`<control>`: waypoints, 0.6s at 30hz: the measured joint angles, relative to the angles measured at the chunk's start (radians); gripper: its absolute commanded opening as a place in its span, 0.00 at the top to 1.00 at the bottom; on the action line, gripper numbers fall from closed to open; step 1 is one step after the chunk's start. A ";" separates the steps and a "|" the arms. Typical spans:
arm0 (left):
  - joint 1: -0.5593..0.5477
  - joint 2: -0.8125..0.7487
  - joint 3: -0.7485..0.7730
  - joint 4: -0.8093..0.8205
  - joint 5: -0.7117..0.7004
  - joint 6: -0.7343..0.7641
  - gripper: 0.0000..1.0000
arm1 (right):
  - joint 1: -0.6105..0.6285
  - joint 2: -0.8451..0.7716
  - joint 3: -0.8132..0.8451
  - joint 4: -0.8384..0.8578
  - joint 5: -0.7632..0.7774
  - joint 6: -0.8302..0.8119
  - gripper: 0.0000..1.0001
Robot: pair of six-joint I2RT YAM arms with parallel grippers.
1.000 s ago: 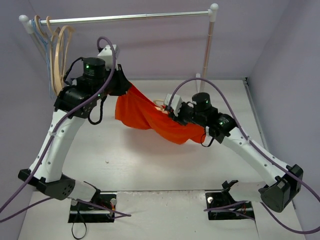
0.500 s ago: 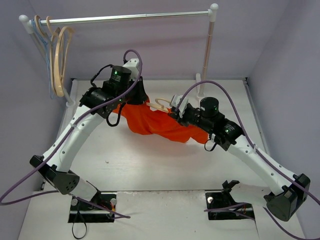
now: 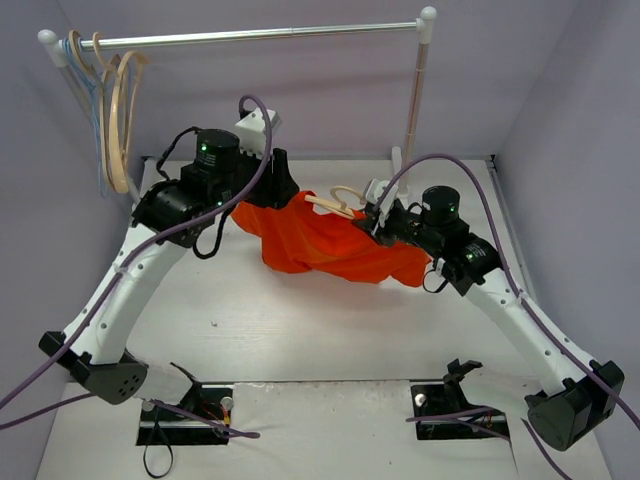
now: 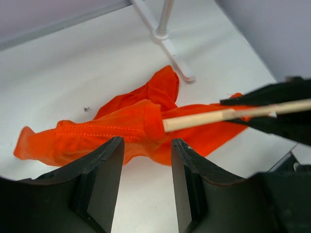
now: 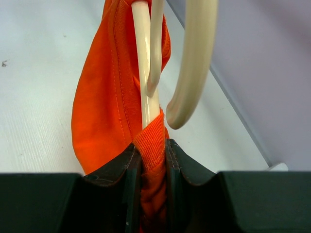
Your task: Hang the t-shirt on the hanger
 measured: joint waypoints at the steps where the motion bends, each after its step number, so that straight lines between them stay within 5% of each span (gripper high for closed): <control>1: 0.002 -0.014 -0.001 0.004 0.023 0.025 0.57 | -0.011 -0.001 0.001 -0.006 -0.016 -0.001 1.00; 18: 0.288 0.062 0.052 -0.095 0.747 0.442 0.56 | -0.045 0.014 0.068 -0.191 -0.240 -0.031 1.00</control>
